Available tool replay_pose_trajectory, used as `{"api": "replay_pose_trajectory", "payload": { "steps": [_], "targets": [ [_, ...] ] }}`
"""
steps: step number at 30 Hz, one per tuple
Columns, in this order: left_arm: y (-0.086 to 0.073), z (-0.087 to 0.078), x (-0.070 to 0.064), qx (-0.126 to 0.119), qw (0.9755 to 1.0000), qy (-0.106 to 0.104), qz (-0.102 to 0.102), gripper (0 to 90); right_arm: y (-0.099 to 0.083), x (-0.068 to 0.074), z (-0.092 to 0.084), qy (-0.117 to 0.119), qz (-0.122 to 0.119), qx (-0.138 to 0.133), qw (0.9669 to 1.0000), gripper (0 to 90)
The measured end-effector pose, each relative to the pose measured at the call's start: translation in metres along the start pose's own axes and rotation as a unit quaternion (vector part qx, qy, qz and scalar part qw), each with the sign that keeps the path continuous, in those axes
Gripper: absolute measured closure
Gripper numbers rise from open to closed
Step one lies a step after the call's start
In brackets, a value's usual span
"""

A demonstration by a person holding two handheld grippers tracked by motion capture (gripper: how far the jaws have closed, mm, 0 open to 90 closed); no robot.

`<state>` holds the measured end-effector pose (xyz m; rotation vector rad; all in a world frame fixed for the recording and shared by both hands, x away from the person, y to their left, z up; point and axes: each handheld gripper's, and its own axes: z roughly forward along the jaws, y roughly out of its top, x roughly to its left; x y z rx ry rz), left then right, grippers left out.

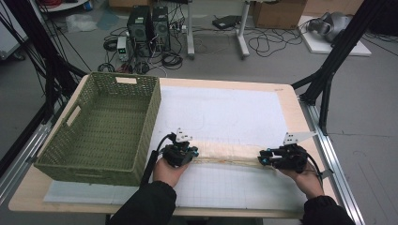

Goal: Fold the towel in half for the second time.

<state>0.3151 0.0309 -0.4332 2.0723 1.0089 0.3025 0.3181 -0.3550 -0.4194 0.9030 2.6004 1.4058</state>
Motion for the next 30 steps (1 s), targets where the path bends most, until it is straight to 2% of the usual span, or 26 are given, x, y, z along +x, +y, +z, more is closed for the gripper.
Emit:
{"api": "replay_pose_trajectory", "payload": {
  "steps": [1, 3, 5, 8, 9, 11, 13, 15, 18, 21, 22, 25, 30],
  "targets": [
    [0.0, 0.001, 0.0, 0.005, 1.0, -0.003, -0.003, 86.2, 0.003, 0.001, 0.001, -0.002, 0.004, -0.006, 1.0, 68.4],
    [-0.001, 0.003, -0.001, 0.015, 0.9999, 0.003, -0.004, 86.5, 0.006, 0.001, 0.009, -0.011, 0.004, -0.001, 0.9999, 70.9],
    [-0.003, 0.003, -0.001, 0.02, 0.9998, 0.005, -0.001, 87.0, 0.006, 0.001, 0.021, -0.01, 0.007, 0.022, 0.9997, 74.1],
    [-0.008, 0.001, 0.0, 0.009, 0.9999, 0.007, -0.004, 87.3, 0.0, 0.003, 0.032, -0.008, -0.005, 0.063, 0.998, 78.6],
    [-0.009, 0.001, 0.0, 0.009, 0.9999, 0.008, -0.003, 87.3, -0.003, 0.003, 0.033, -0.008, -0.004, 0.066, 0.9978, 78.9],
    [-0.01, 0.0, 0.0, 0.009, 0.9999, 0.012, 0.002, 87.3, -0.008, 0.0, 0.027, -0.007, 0.001, 0.061, 0.9981, 79.2],
    [-0.01, -0.001, -0.001, 0.01, 0.9999, 0.013, 0.004, 87.3, -0.013, -0.001, 0.02, -0.018, -0.002, 0.059, 0.9981, 77.9],
    [-0.01, -0.001, -0.001, 0.009, 0.9998, 0.014, 0.01, 87.2, -0.019, -0.003, 0.012, -0.025, 0.006, 0.054, 0.9982, 76.5],
    [-0.01, -0.001, -0.001, 0.009, 0.9998, 0.013, 0.013, 87.0, -0.018, -0.003, 0.008, -0.031, 0.005, 0.054, 0.998, 72.2],
    [-0.01, 0.0, -0.002, 0.009, 0.9998, 0.016, 0.012, 86.8, -0.009, 0.002, 0.004, -0.027, 0.0, 0.014, 0.9996, 70.2],
    [-0.01, 0.0, -0.002, 0.01, 0.9997, 0.017, 0.013, 86.8, -0.006, 0.002, 0.004, -0.032, -0.004, 0.006, 0.9995, 69.6],
    [-0.01, 0.0, -0.002, 0.01, 0.9997, 0.017, 0.013, 86.6, -0.004, -0.004, 0.003, -0.039, 0.015, -0.011, 0.9991, 67.3],
    [-0.01, 0.0, -0.002, 0.01, 0.9997, 0.017, 0.015, 86.6, -0.016, -0.01, 0.012, -0.053, 0.018, 0.032, 0.9979, 66.6]
  ]
}}
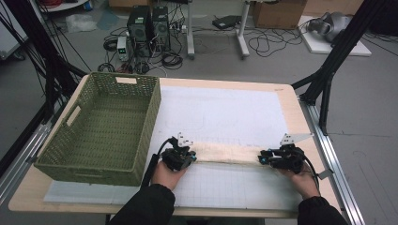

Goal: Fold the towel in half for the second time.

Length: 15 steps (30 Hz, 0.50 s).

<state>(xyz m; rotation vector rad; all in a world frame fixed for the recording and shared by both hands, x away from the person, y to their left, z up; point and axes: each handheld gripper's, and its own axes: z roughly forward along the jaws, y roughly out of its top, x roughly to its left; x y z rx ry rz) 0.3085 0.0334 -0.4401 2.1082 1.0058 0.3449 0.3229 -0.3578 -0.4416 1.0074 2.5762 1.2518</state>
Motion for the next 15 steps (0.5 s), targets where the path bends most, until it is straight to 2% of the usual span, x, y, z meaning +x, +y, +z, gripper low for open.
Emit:
{"api": "replay_pose_trajectory", "payload": {
  "steps": [3, 6, 10, 15],
  "targets": [
    [0.0, 0.0, 0.001, 0.0, 1.0, -0.002, -0.007, 86.3, -0.006, 0.001, -0.002, -0.011, -0.016, -0.001, 0.9998, 64.3],
    [0.0, 0.0, 0.0, 0.0, 1.0, 0.0, -0.002, 85.7, -0.01, 0.002, -0.007, -0.027, -0.022, -0.006, 0.9994, 61.4],
    [0.0, 0.0, 0.0, -0.001, 1.0, 0.001, 0.002, 85.1, -0.015, 0.002, -0.011, -0.031, -0.021, -0.01, 0.9992, 60.4],
    [0.0, 0.0, 0.0, 0.0, 1.0, 0.003, 0.008, 84.9, -0.016, 0.005, -0.011, -0.038, -0.03, -0.008, 0.9988, 59.9]
  ]
}}
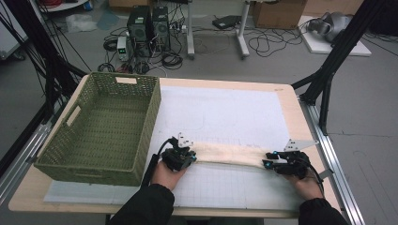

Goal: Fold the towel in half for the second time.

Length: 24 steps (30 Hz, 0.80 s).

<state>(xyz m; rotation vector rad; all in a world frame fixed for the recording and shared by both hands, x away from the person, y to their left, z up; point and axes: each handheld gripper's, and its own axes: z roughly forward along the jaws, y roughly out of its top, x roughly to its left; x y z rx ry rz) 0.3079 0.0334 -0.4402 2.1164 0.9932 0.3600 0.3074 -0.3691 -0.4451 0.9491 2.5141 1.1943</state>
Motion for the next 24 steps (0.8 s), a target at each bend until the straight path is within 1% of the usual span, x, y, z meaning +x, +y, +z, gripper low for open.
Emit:
{"api": "replay_pose_trajectory", "payload": {
  "steps": [5, 9, 11, 12, 14, 16, 17, 19, 23, 24],
  "targets": [
    [0.0, 0.0, -0.001, -0.001, 1.0, 0.003, 0.009, 84.4, -0.001, 0.001, 0.0, -0.003, 0.003, -0.001, 1.0, 59.6],
    [0.0, 0.0, 0.0, -0.002, 1.0, 0.002, 0.003, 84.2, 0.0, 0.001, 0.0, -0.003, 0.004, 0.0, 1.0, 58.4],
    [0.0, 0.0, 0.0, -0.003, 1.0, -0.002, -0.002, 82.6, 0.001, 0.001, 0.0, -0.001, 0.009, 0.0, 1.0, 53.5],
    [0.001, -0.001, 0.001, -0.003, 1.0, -0.004, -0.005, 79.5, 0.003, 0.002, 0.0, 0.001, 0.013, 0.001, 0.9999, 51.6],
    [0.002, -0.004, 0.0, -0.012, 0.9998, -0.014, -0.001, 73.9, 0.005, 0.004, -0.001, 0.001, 0.014, -0.009, 0.9999, 49.8],
    [0.004, -0.008, 0.001, -0.022, 0.9996, -0.019, -0.003, 69.8, 0.008, 0.006, -0.003, 0.001, 0.013, -0.02, 0.9997, 49.2],
    [0.006, -0.01, 0.002, -0.028, 0.9994, -0.021, -0.001, 68.7, 0.01, 0.006, -0.004, -0.002, 0.014, -0.023, 0.9996, 48.6],
    [0.011, -0.014, 0.004, -0.044, 0.9987, -0.023, -0.009, 66.7, 0.012, 0.005, -0.005, -0.001, 0.019, -0.029, 0.9994, 48.1],
    [0.02, -0.017, 0.008, -0.059, 0.9979, -0.023, -0.01, 63.7, 0.014, 0.006, -0.005, 0.0, 0.018, -0.034, 0.9993, 46.6],
    [0.021, -0.017, 0.009, -0.062, 0.9978, -0.023, -0.01, 63.2, 0.014, 0.006, -0.005, -0.001, 0.022, -0.033, 0.9992, 46.1]
  ]
}}
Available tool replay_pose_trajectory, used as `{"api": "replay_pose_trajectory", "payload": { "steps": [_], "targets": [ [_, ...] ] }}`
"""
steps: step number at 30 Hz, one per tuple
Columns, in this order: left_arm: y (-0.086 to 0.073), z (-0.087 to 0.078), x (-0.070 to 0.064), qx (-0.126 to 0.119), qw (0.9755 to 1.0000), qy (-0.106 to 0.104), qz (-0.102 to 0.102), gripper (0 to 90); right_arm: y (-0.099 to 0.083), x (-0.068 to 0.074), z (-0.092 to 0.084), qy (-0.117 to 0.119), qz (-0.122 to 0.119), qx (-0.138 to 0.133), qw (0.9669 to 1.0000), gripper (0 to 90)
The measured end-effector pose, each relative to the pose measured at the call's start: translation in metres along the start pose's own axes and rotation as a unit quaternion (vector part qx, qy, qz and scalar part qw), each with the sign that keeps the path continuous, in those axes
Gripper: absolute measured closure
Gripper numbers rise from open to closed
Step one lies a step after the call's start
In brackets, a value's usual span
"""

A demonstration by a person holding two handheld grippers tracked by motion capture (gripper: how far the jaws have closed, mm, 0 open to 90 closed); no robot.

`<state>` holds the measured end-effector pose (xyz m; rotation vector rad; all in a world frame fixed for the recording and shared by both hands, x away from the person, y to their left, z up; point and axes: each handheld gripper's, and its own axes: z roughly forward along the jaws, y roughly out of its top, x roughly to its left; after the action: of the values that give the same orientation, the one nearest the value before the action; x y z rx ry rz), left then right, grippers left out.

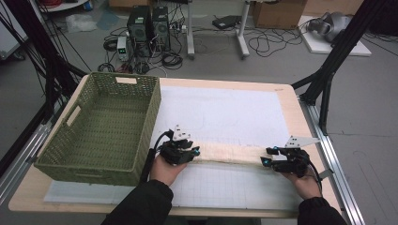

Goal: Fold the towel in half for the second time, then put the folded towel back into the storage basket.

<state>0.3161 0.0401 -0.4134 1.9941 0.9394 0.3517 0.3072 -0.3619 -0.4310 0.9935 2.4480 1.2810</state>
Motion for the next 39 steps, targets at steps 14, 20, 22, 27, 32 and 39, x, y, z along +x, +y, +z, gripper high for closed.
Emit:
{"api": "replay_pose_trajectory", "payload": {
  "steps": [14, 20, 22, 27, 32, 39],
  "targets": [
    [0.007, 0.013, -0.004, 0.001, 0.9999, -0.009, 0.013, 62.5, -0.002, -0.01, -0.004, -0.035, 0.031, 0.013, 0.9988, 47.5],
    [0.005, 0.023, -0.001, 0.048, 0.9983, 0.018, 0.029, 59.7, -0.008, -0.017, -0.001, -0.039, 0.05, 0.031, 0.9975, 52.2],
    [0.001, 0.022, 0.0, 0.057, 0.9973, 0.036, 0.029, 59.4, -0.01, -0.019, -0.001, -0.041, 0.055, 0.037, 0.997, 52.3],
    [-0.01, 0.014, 0.002, 0.06, 0.995, 0.078, 0.01, 59.6, -0.011, -0.019, 0.0, -0.041, 0.053, 0.046, 0.9967, 52.3],
    [-0.019, 0.011, 0.006, 0.066, 0.9944, 0.082, -0.002, 56.8, -0.011, -0.018, 0.002, -0.042, 0.056, 0.05, 0.9963, 51.9],
    [-0.023, 0.013, 0.005, 0.057, 0.9965, 0.056, -0.025, 73.4, -0.011, -0.017, 0.004, -0.03, 0.053, 0.047, 0.9971, 63.0]
  ]
}}
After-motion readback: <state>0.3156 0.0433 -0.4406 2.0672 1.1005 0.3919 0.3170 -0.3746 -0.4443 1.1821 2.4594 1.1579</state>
